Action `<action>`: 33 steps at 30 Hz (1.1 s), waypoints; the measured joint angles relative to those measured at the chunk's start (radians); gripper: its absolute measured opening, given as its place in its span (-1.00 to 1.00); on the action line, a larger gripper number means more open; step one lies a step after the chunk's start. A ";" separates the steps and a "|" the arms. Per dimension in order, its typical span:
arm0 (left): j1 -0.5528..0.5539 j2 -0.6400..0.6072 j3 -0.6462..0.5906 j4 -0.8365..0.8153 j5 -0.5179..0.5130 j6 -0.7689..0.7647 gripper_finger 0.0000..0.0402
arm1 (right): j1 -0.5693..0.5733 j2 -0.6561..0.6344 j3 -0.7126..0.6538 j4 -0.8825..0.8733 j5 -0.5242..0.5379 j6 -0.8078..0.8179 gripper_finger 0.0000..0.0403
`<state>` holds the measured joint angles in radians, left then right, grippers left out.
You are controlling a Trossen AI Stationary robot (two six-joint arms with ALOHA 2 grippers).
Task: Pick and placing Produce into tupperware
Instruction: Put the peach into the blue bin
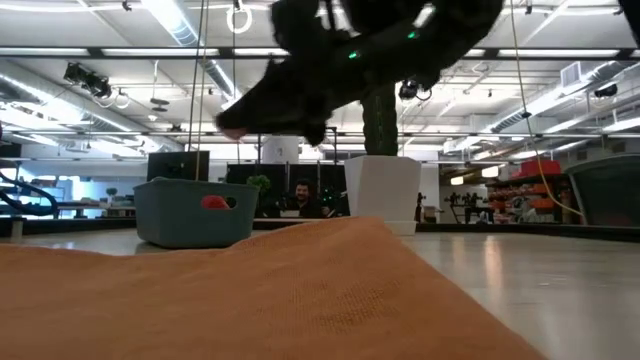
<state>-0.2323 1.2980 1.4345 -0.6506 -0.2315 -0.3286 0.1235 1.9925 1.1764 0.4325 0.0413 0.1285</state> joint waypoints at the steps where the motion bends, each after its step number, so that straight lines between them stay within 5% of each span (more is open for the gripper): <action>1: 0.001 0.000 0.000 0.002 -0.001 0.000 -0.96 | -0.004 0.028 0.030 0.000 -0.001 -0.009 -0.67; 6: 0.000 -0.002 0.000 -0.007 -0.001 0.000 -0.90 | -0.013 0.145 0.204 -0.025 -0.022 -0.045 -0.54; 14: -0.002 0.000 -0.001 -0.053 0.000 0.000 -0.87 | -0.017 0.249 0.468 -0.394 0.014 -0.073 -0.17; 21: -0.007 0.000 -0.001 -0.057 -0.001 -0.039 -0.95 | -0.018 0.231 0.485 -0.460 0.124 -0.073 0.01; 27: -0.017 -0.006 0.000 -0.054 0.003 -0.052 -0.93 | 0.028 0.237 0.486 -0.434 -0.006 -0.055 -0.02; 33: -0.016 -0.005 -0.002 -0.061 -0.003 -0.048 -0.88 | 0.096 0.253 0.487 -0.380 -0.013 -0.126 -0.04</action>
<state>-0.2481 1.2934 1.4326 -0.7117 -0.2340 -0.3765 0.2200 2.2454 1.6636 0.0521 0.0278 0.0024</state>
